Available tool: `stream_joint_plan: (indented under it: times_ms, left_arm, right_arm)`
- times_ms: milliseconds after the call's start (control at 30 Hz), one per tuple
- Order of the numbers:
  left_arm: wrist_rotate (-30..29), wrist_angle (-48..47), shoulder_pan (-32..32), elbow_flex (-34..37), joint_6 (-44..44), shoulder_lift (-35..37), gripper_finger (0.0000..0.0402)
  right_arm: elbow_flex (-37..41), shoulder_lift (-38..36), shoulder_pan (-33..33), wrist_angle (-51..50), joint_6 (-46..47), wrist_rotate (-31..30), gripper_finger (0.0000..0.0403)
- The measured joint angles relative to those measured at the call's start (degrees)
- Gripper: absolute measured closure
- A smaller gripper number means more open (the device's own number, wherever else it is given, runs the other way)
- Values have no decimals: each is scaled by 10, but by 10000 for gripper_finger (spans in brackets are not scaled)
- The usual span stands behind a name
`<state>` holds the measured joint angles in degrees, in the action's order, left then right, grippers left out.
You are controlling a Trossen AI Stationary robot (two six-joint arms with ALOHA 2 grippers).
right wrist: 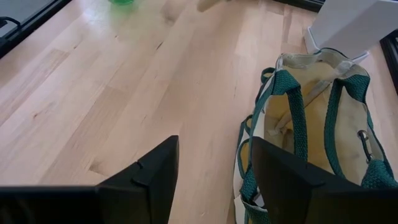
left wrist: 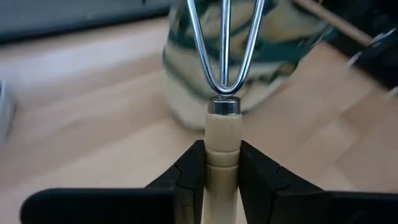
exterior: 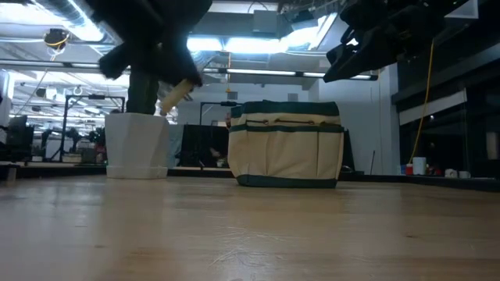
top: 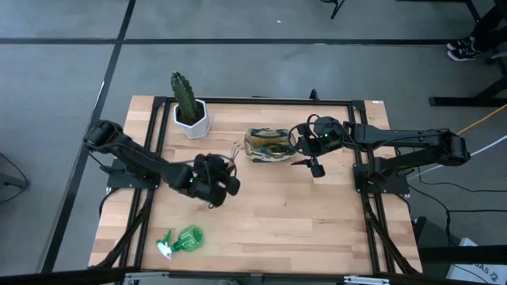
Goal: Pick & Place Garden tools in Gardening bag
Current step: Put the hand rake into the gardening bag
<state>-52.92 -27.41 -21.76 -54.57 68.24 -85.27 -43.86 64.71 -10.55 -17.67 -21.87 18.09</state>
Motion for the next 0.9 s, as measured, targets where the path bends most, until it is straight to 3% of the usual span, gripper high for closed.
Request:
stream_joint_plan:
  times_ms: [233, 433, 700, 900]
  left_arm:
    - [20, 186, 68, 0, -269, 28, 337]
    - [169, 367, 155, 0, -503, 27, 337]
    - [333, 428, 265, -1, -591, 15, 337]
    - [478, 555, 312, -1, -654, -42, 337]
  right_arm:
    - [0, 0, 0, 0, 0, 0, 201]
    - [0, 0, 0, 0, 0, 0, 201]
    - [0, 0, 0, 0, 0, 0, 201]
    - [0, 0, 0, 0, 0, 0, 201]
